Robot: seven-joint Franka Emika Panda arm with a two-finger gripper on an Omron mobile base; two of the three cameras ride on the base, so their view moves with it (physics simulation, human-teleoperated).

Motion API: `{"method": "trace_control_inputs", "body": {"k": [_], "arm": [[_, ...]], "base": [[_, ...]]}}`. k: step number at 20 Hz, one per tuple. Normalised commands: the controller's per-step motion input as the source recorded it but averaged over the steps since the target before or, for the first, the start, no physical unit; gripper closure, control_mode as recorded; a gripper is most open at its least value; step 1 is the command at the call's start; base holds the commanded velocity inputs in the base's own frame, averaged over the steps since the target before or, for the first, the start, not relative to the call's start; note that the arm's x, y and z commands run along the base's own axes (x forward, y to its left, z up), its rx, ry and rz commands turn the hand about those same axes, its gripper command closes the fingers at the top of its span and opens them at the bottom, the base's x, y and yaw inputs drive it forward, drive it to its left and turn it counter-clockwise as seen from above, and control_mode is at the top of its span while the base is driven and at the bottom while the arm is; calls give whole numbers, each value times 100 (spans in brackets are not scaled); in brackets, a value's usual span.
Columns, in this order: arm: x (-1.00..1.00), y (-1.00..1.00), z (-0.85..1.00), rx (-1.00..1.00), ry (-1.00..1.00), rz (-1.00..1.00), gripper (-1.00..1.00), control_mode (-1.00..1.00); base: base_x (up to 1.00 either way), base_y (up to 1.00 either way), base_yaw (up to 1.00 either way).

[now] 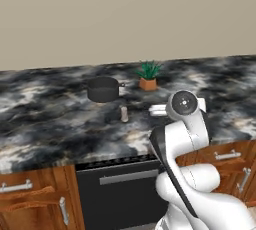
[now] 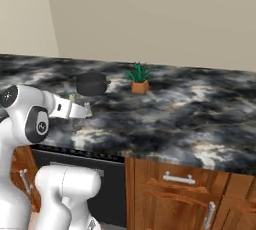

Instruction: Pick the candle and candle from the dining table and place them in the open cabinet. Close the cabinet after placing the objects.

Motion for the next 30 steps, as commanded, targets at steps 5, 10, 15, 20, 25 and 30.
{"method": "trace_control_inputs", "body": {"k": [5, 10, 15, 20, 25, 30], "arm": [[0, 0, 0, 0, 0, 0, 100, 100], [0, 0, 0, 0, 0, 0, 100, 100], [0, 0, 0, 0, 0, 0, 100, 100], [0, 0, 0, 0, 0, 0, 100, 100], [0, 0, 0, 0, 0, 0, 100, 100], [0, 0, 0, 0, 0, 0, 100, 100]], "base": [[-100, 0, 8], [-81, 0, -8], [-31, 0, -46], [-18, 0, -54], [-7, 0, -56], [0, 0, -55]]}}
